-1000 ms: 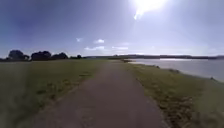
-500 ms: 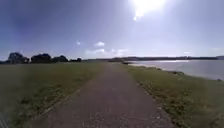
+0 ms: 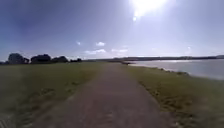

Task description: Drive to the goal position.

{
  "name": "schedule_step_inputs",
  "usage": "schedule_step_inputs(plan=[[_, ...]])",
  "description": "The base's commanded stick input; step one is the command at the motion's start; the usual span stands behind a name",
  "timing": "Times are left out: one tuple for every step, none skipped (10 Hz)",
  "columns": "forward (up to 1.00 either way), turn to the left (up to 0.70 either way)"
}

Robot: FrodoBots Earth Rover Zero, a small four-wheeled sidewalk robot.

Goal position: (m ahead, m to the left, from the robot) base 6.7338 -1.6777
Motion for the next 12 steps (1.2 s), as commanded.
schedule_step_inputs(plan=[[0.70, 0.00], [0.70, 0.00], [0.70, 0.00], [0.70, 0.00], [0.70, 0.00], [0.70, 0.00], [0.70, -0.04], [0.70, -0.24], [0.70, 0.00], [0.70, 0.00], [0.70, 0.00], [0.70, 0.00]])
